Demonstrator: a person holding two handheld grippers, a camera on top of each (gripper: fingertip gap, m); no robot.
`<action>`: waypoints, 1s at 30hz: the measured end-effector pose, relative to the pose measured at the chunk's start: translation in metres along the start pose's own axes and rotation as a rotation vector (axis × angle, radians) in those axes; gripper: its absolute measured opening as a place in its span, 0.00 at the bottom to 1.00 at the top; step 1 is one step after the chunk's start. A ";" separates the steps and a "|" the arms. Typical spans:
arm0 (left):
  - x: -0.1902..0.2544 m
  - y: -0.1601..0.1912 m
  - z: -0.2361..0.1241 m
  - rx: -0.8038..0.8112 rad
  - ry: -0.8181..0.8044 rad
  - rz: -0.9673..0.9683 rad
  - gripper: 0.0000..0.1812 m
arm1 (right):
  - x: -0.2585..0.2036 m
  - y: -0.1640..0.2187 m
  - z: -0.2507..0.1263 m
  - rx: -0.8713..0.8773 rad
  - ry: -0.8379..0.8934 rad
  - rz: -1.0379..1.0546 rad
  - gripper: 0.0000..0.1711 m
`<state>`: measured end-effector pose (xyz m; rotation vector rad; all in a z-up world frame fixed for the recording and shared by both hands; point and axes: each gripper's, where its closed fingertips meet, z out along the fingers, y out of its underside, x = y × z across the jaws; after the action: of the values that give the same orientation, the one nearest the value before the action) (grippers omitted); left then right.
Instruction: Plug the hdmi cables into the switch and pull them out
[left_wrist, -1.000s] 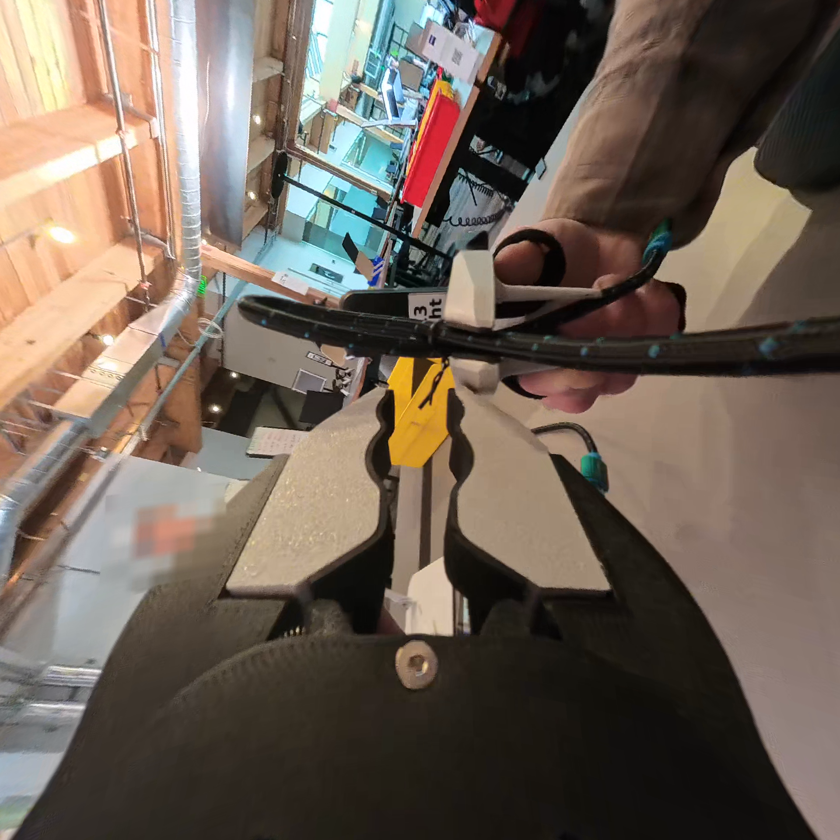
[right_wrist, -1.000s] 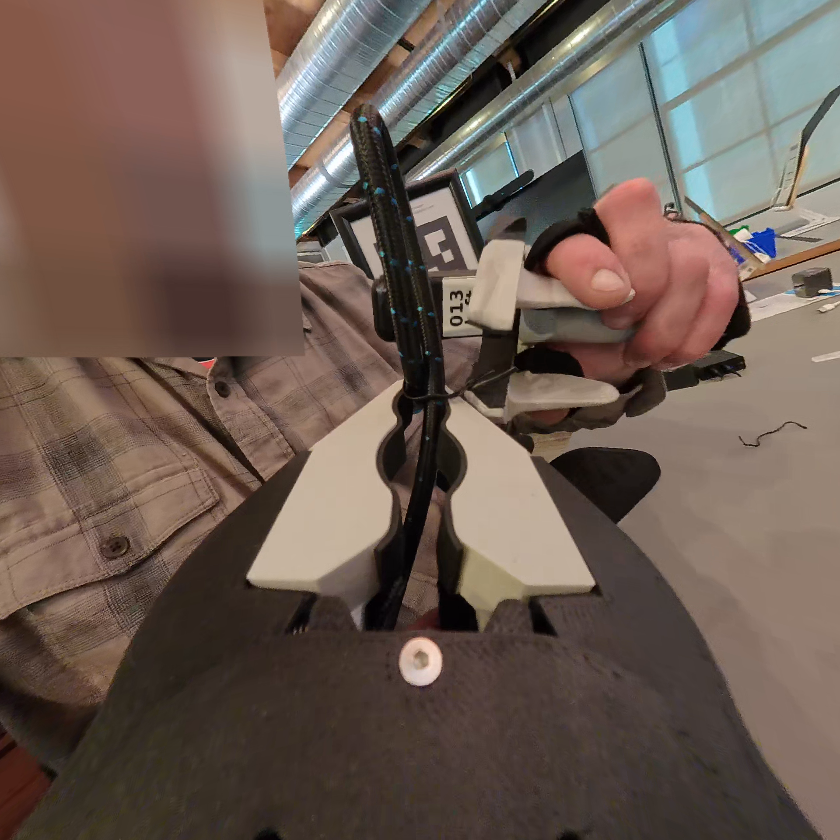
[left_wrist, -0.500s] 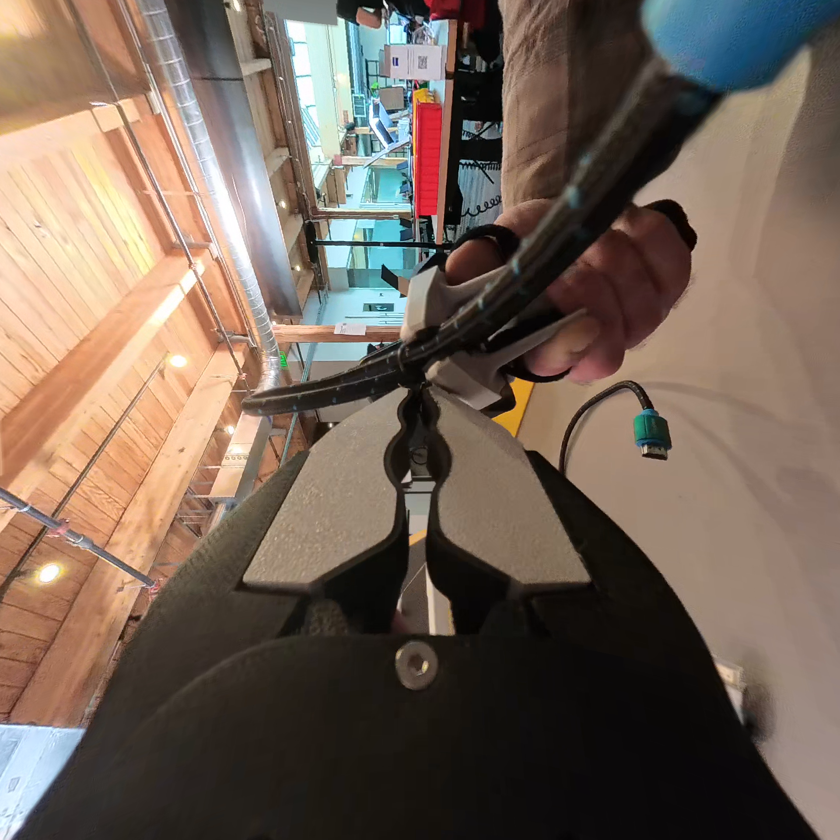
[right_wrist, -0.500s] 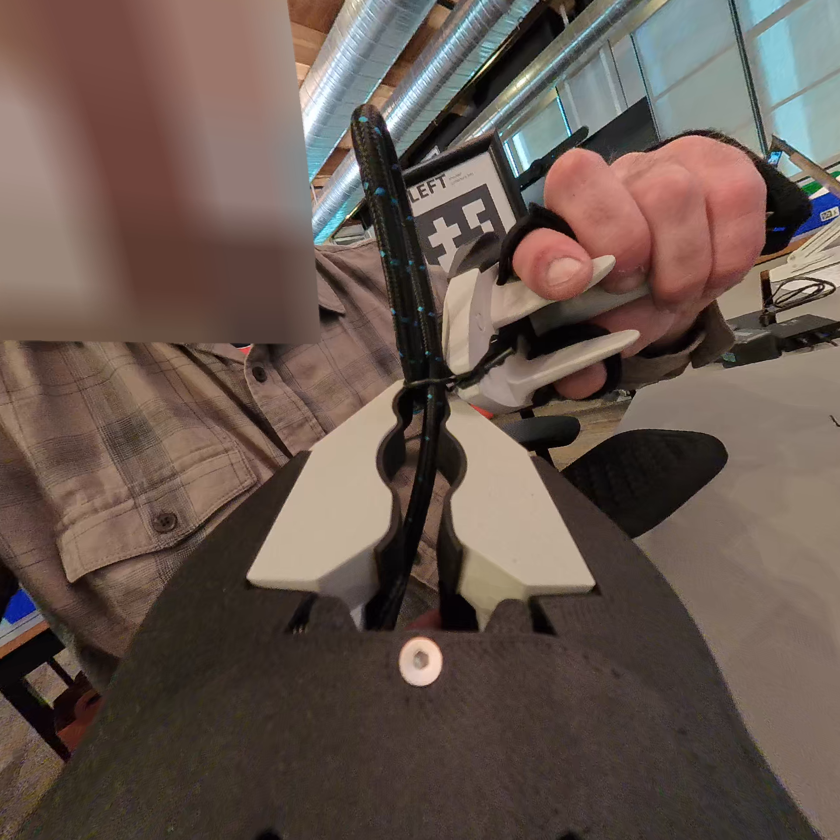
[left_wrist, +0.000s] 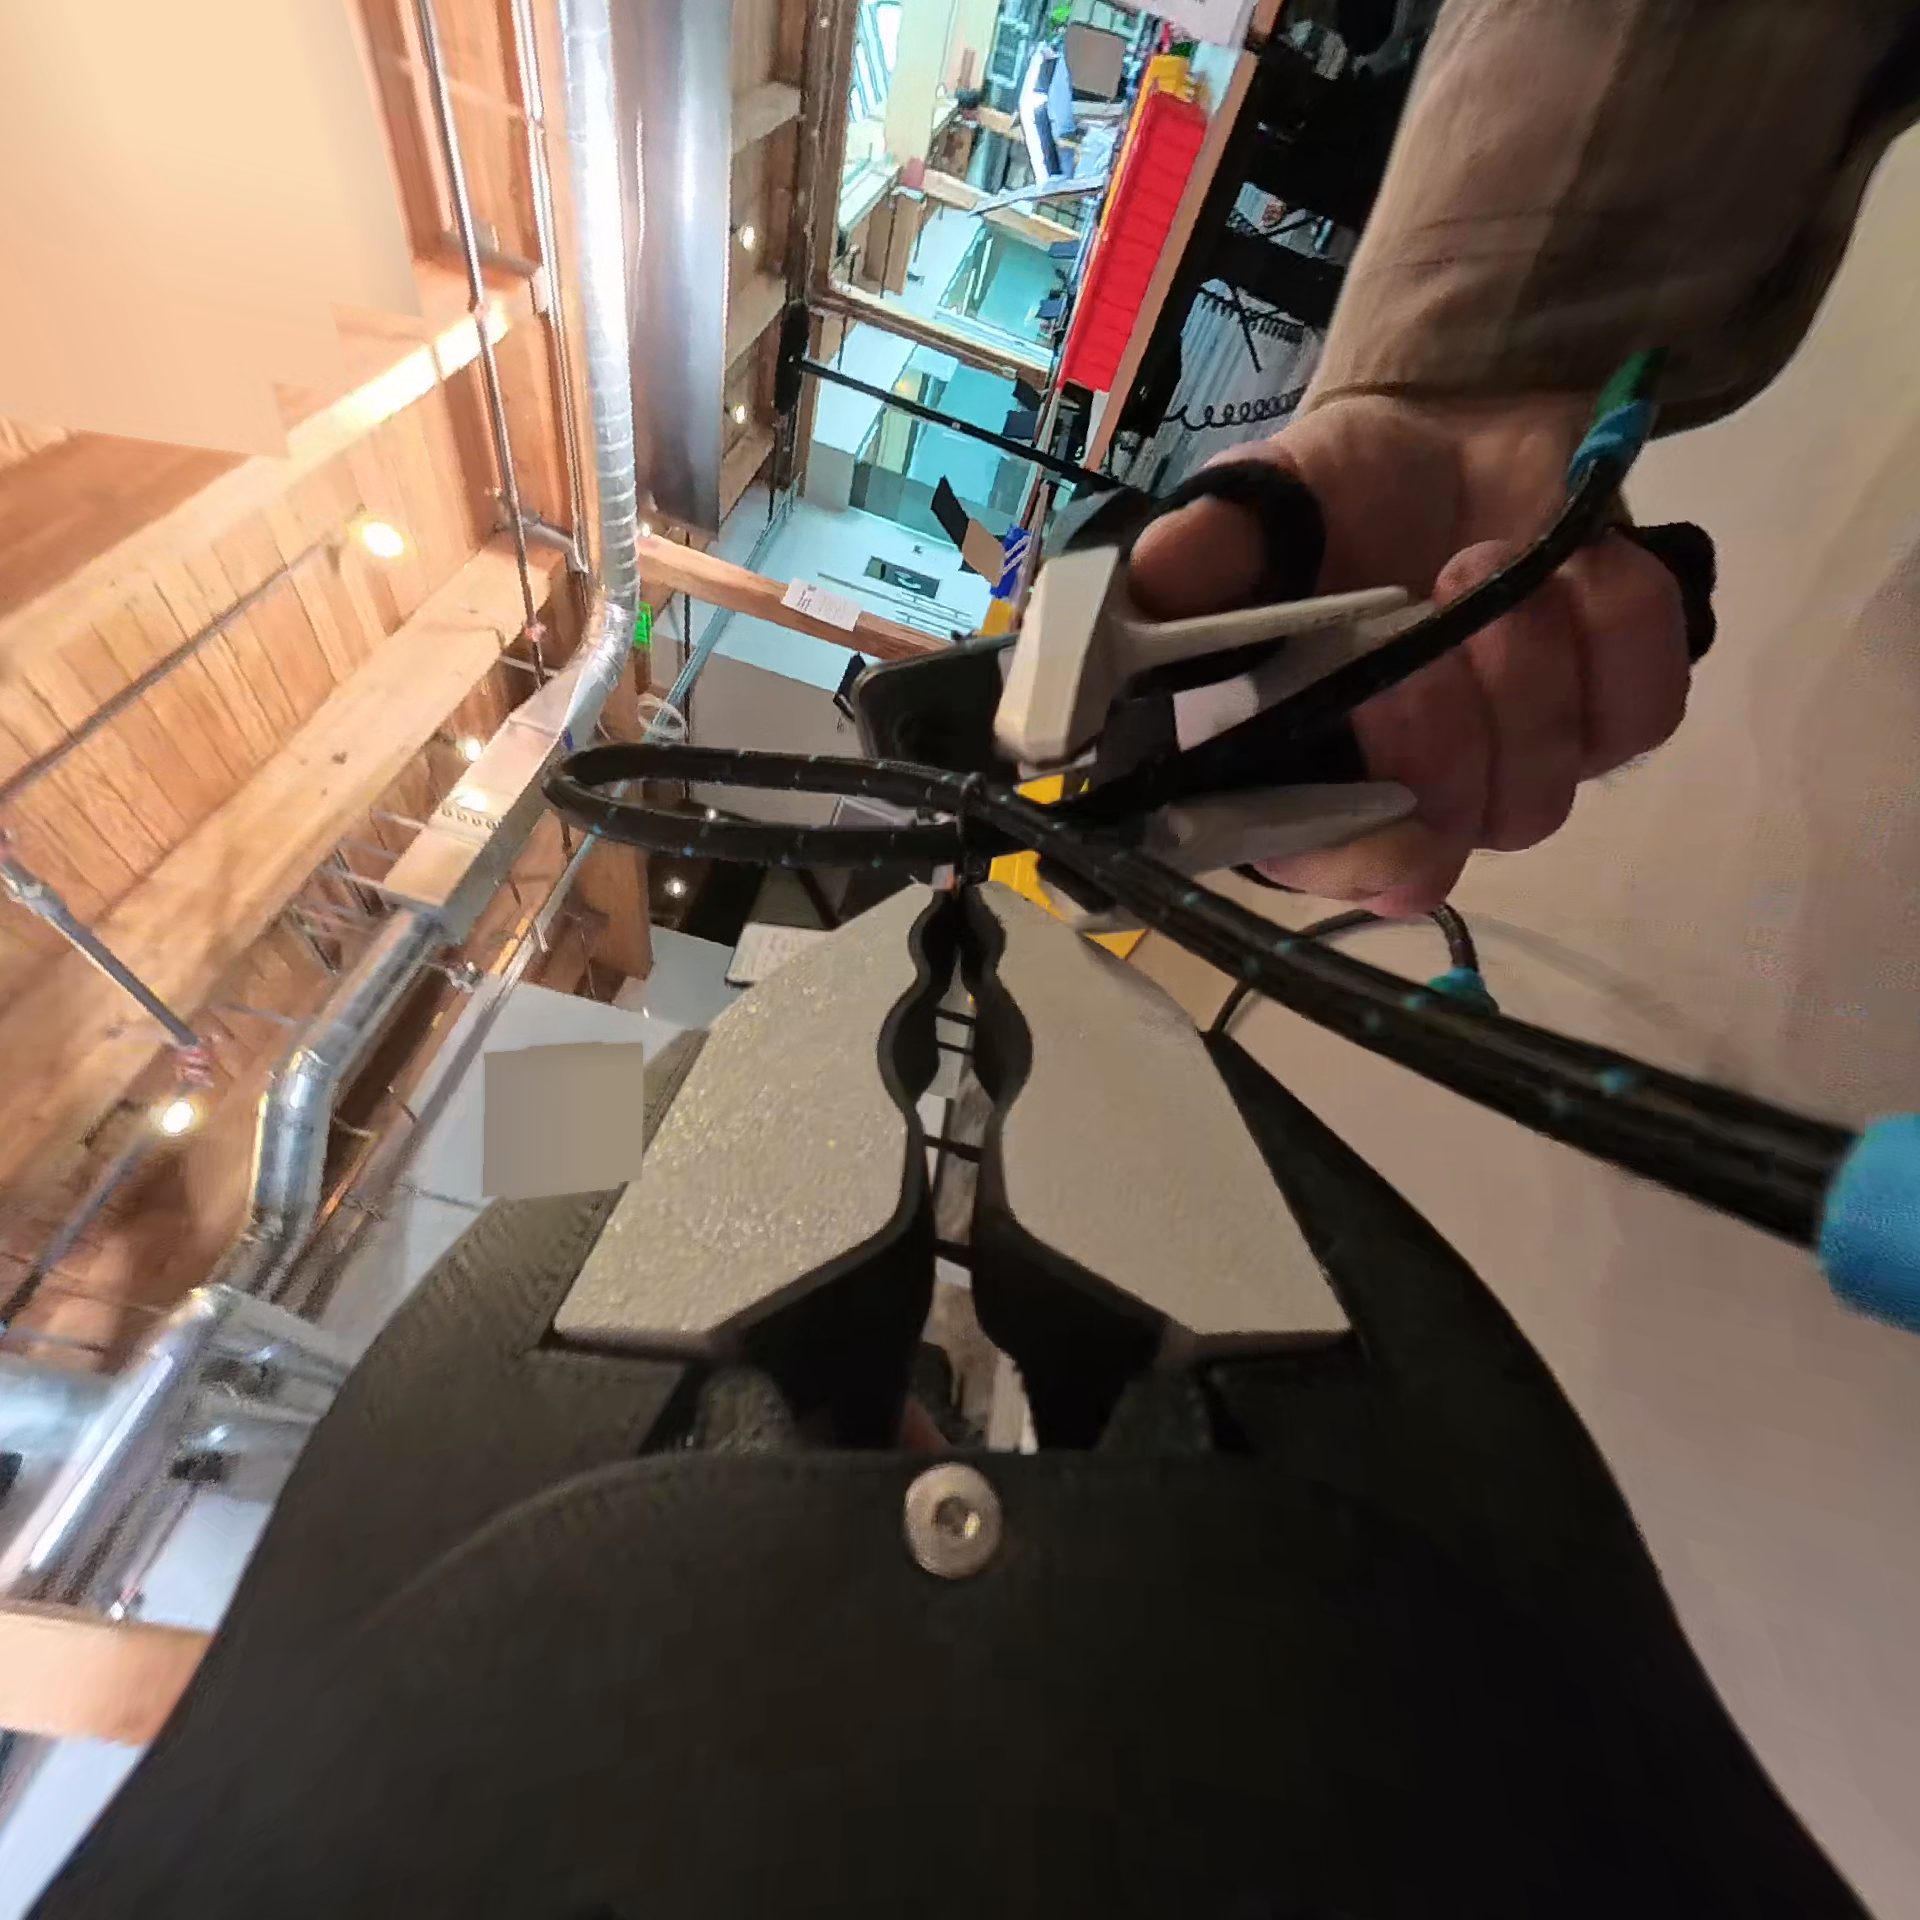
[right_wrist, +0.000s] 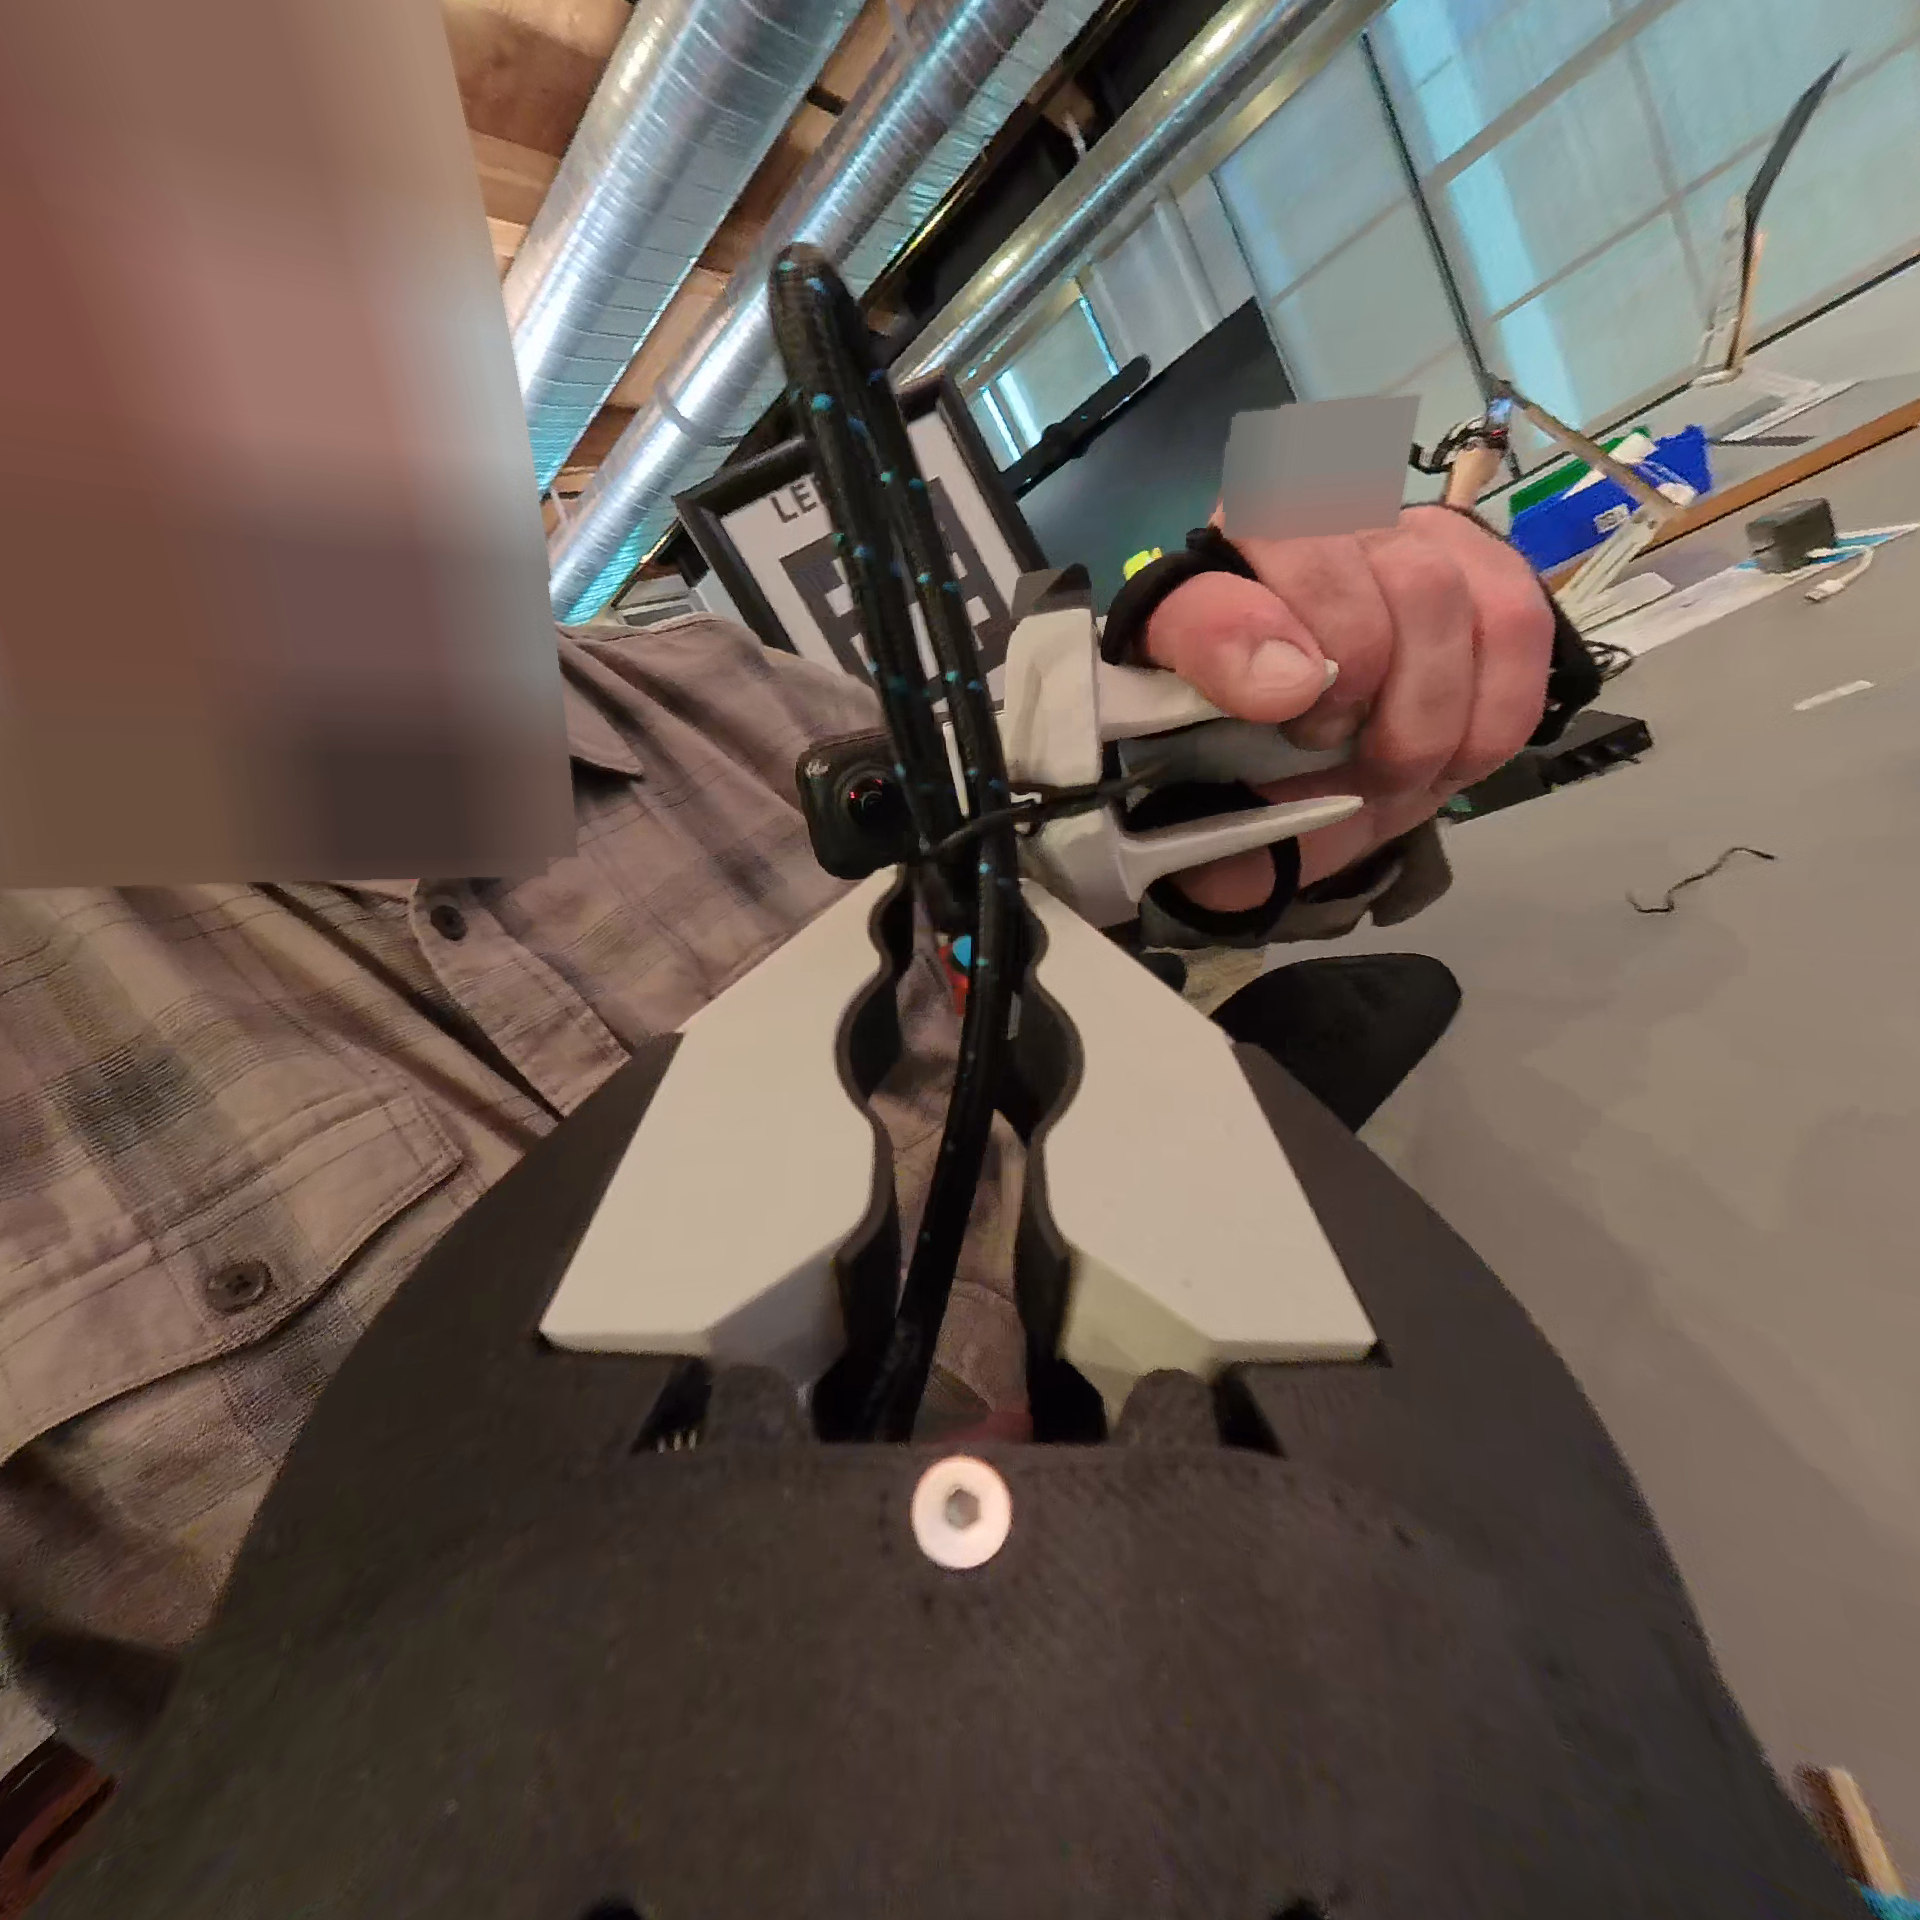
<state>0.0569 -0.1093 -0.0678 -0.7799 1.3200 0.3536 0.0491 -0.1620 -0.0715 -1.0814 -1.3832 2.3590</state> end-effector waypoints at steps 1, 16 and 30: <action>-0.001 0.005 0.000 -0.012 -0.001 -0.025 0.00 | 0.002 -0.001 -0.002 0.003 0.015 -0.003 0.10; -0.027 0.033 0.017 -0.048 -0.037 -0.253 0.00 | 0.043 -0.028 -0.062 -0.158 0.728 -0.491 0.23; -0.037 0.011 0.050 -0.097 0.040 -0.344 0.01 | 0.060 0.006 -0.105 -0.946 1.240 -0.970 0.08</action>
<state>0.0772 -0.0609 -0.0337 -1.0814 1.1853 0.1284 0.0781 -0.0645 -0.1370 -1.1985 -1.7203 0.1321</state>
